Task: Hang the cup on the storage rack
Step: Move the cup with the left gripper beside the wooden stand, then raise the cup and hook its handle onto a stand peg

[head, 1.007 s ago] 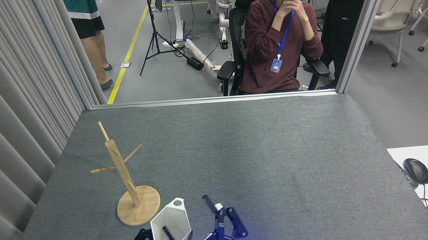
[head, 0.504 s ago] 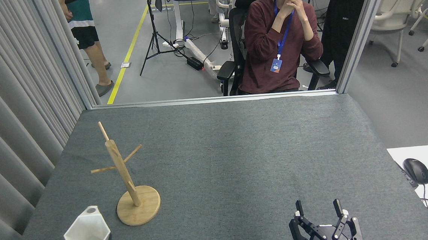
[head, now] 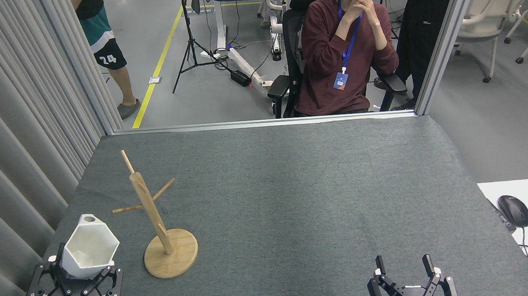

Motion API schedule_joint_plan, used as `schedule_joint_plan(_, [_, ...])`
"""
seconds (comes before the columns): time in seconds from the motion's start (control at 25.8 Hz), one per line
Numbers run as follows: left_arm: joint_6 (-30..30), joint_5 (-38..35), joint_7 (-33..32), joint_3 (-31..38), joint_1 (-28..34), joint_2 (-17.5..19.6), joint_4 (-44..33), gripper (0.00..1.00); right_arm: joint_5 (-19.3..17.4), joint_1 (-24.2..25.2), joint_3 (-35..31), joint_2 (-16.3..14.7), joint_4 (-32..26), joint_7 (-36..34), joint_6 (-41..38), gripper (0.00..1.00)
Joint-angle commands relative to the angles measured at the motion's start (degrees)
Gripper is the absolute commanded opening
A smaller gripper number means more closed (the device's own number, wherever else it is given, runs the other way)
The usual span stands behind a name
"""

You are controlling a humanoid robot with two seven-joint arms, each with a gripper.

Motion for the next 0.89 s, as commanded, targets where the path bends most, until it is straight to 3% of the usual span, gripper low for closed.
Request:
schedule_joint_plan(0.0, [0.93,-2.74,-0.54,-0.16,-1.6,-0.56,-0.03,0.2,-0.01,0.06,0.0,0.06,-0.07,0.02,-0.07,0.98])
schedule_joint_plan(0.46, [4.27,-12.15,-0.89,-6.93,-3.89,-1.0,3.05,0.2,-0.1,-0.29,-0.18,0.06,-0.07,0.02,-0.07,0.98])
schedule_joint_plan(0.85, [4.98,-15.31,-1.06,-6.49,-8.72,-1.61,8.67,0.21,-1.16,-0.11,-0.44,0.06,0.11,0.02,-0.15,0.98])
